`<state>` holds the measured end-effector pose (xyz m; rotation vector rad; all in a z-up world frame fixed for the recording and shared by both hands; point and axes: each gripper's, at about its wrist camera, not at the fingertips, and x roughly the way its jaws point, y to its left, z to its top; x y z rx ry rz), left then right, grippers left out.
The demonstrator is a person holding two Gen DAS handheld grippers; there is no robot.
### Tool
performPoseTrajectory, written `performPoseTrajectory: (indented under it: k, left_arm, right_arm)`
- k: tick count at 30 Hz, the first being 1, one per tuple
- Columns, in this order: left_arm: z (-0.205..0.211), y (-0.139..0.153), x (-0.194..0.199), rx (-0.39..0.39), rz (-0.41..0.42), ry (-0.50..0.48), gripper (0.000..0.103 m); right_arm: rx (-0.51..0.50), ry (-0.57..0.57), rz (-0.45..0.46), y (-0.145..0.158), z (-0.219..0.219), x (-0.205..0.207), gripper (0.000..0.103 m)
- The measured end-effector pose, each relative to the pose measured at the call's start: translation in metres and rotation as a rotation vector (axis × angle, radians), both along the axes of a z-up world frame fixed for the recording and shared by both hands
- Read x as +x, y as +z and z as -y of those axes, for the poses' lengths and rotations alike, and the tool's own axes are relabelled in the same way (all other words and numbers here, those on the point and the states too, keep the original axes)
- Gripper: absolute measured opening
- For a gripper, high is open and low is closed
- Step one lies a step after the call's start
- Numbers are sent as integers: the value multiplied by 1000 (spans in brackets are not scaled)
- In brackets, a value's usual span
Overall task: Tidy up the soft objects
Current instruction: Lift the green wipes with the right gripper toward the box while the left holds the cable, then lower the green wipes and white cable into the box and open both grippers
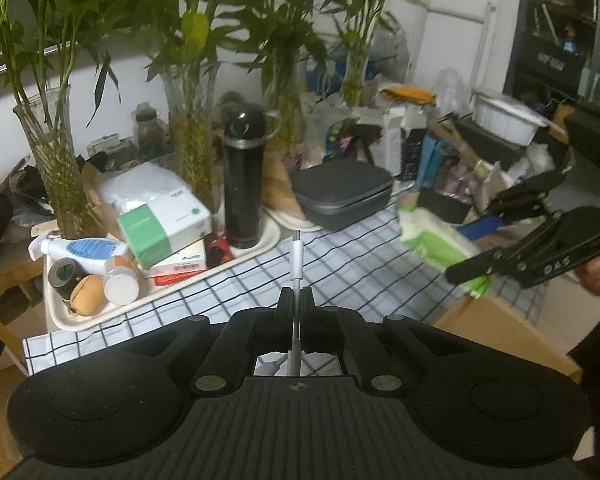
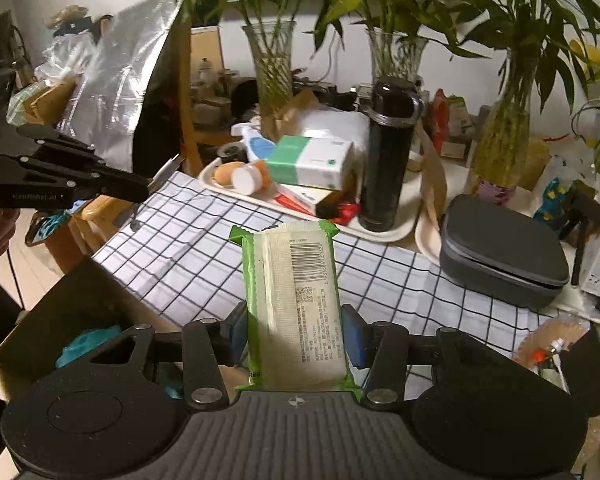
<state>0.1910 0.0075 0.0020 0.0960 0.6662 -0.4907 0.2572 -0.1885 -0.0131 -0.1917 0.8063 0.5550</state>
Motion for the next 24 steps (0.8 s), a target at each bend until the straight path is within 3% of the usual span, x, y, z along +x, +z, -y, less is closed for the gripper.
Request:
performPoseTrajectory:
  k: [13, 24]
  left_arm:
    - [14, 0, -42, -71, -10, -62, 3]
    - [31, -22, -66, -32, -81, -95, 3]
  right_arm:
    - [76, 13, 14, 4, -4, -53, 51]
    - [39, -28, -12, -7, -13, -82, 51]
